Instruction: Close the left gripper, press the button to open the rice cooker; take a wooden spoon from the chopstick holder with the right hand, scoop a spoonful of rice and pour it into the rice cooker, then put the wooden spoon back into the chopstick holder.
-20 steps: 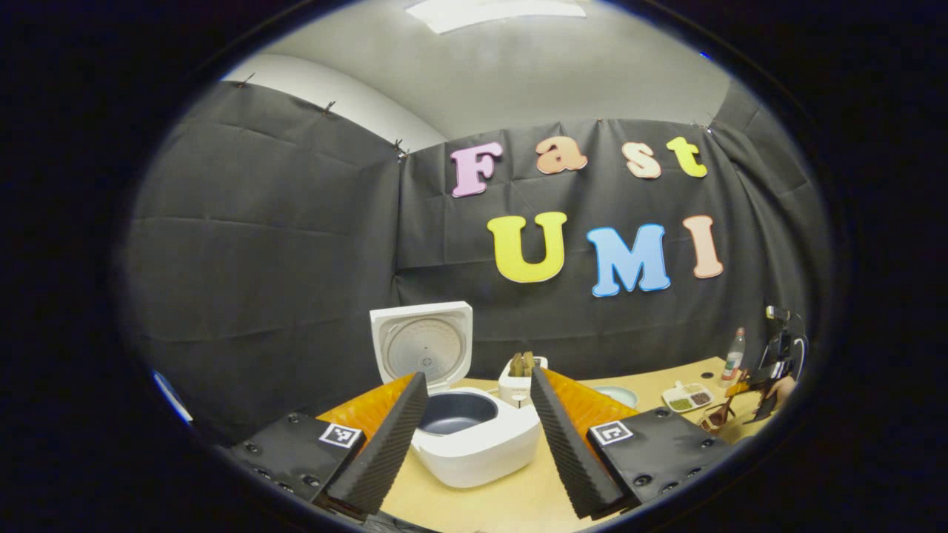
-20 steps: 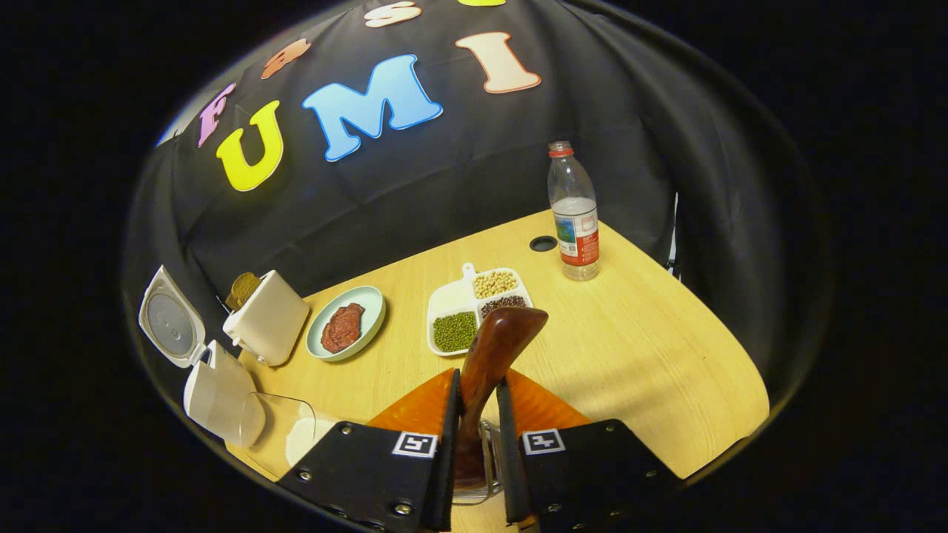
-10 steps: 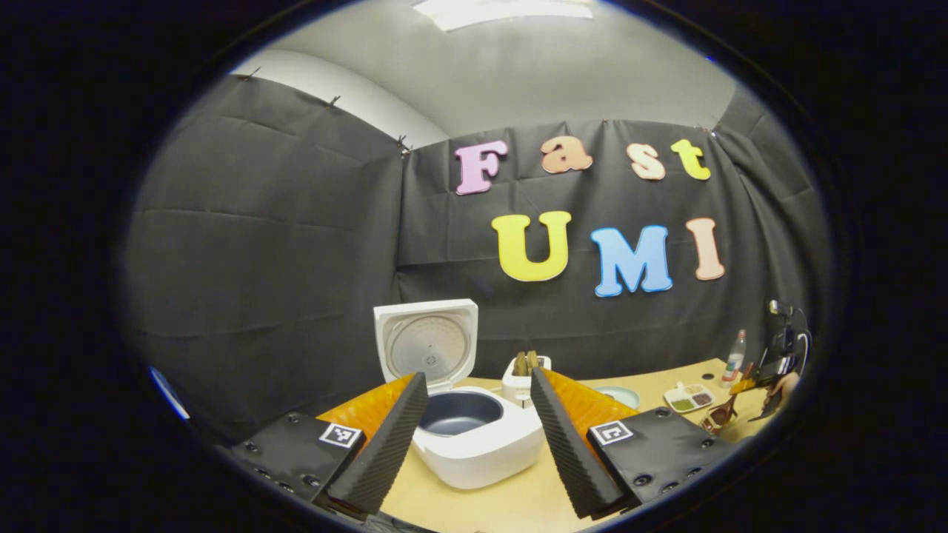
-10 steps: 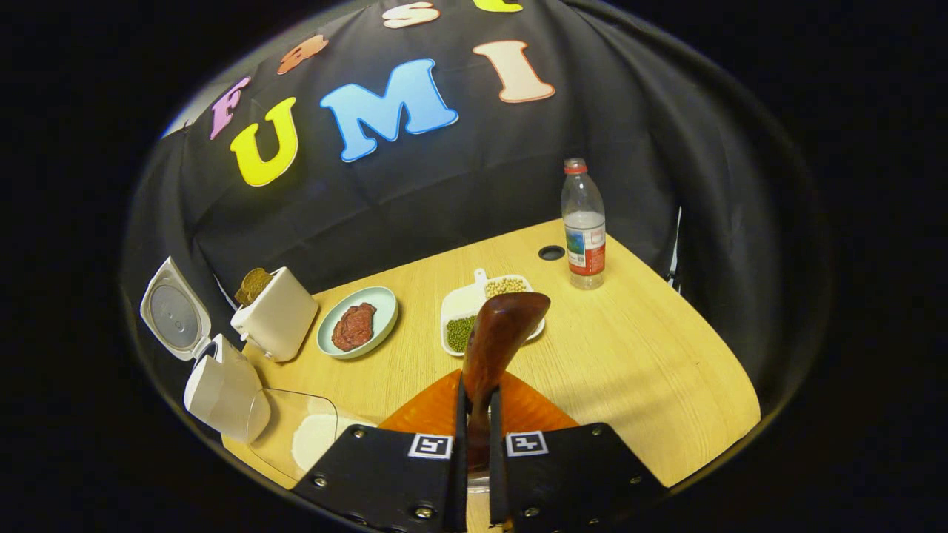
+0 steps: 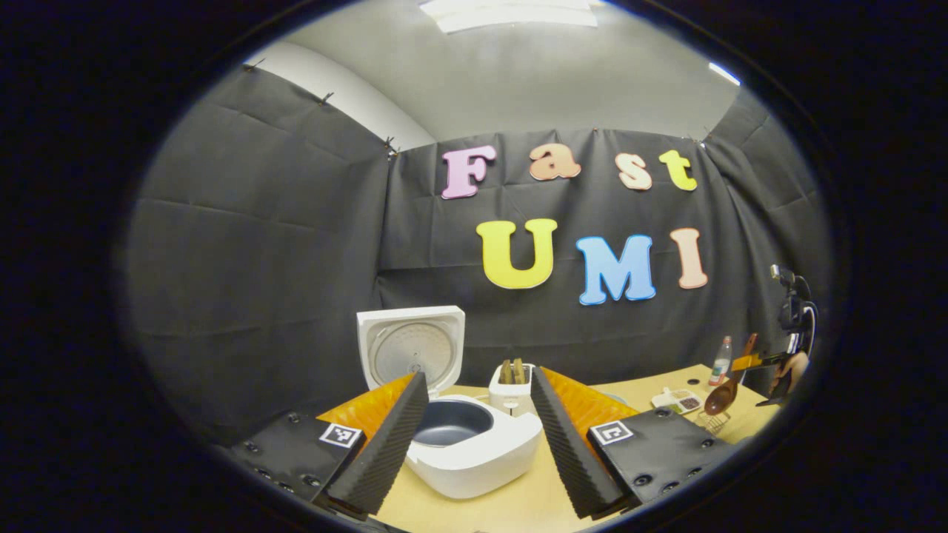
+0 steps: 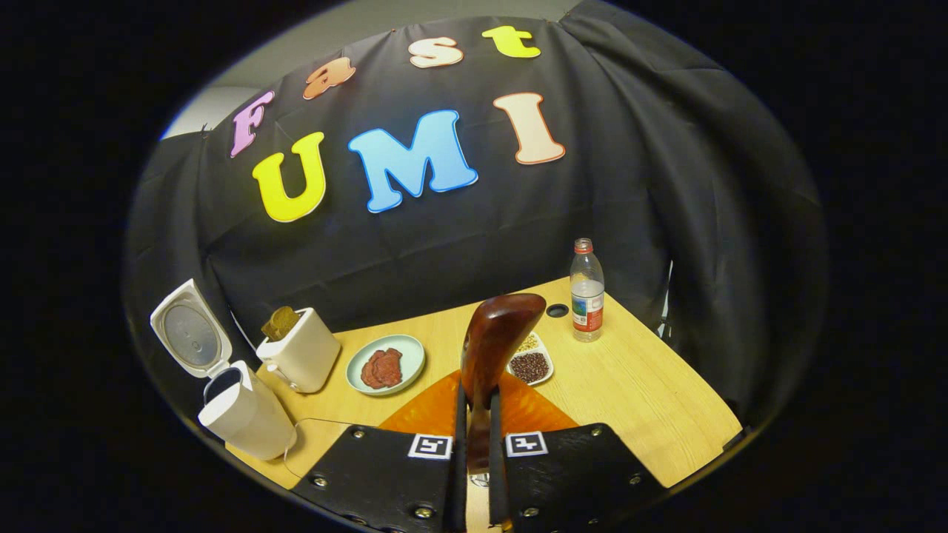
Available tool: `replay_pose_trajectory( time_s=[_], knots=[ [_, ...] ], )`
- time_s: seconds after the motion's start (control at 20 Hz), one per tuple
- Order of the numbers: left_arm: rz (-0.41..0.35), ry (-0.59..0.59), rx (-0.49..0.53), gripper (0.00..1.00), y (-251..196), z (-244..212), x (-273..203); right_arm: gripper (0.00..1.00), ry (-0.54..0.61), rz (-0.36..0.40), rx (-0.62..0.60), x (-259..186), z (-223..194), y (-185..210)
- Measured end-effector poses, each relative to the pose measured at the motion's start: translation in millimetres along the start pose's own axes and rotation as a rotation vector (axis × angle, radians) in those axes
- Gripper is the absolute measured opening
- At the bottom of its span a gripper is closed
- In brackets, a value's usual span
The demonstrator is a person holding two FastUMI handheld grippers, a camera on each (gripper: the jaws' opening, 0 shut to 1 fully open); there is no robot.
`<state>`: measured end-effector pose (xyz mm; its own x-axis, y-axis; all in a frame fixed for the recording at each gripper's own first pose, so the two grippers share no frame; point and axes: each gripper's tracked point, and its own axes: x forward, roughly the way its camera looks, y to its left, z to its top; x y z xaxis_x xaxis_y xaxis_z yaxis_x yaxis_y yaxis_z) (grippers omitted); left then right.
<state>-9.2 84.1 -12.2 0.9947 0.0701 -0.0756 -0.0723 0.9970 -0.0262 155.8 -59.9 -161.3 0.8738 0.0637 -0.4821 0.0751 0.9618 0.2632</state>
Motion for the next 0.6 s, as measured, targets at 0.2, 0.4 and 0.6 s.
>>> replay_pose_trajectory(
  time_s=[0.2,0.4,0.6],
  knots=[
    [-0.015,0.006,-0.017,0.96,18,-5,6,0.12,-0.032,0.031,0.046,-14,2,34],
    [-0.021,0.003,-0.016,0.97,38,-6,10,0.12,-0.024,0.057,0.055,-16,-16,66],
    [-0.019,0.009,-0.006,0.96,59,-11,11,0.12,-0.003,0.059,0.031,-10,-42,92]
  ],
)
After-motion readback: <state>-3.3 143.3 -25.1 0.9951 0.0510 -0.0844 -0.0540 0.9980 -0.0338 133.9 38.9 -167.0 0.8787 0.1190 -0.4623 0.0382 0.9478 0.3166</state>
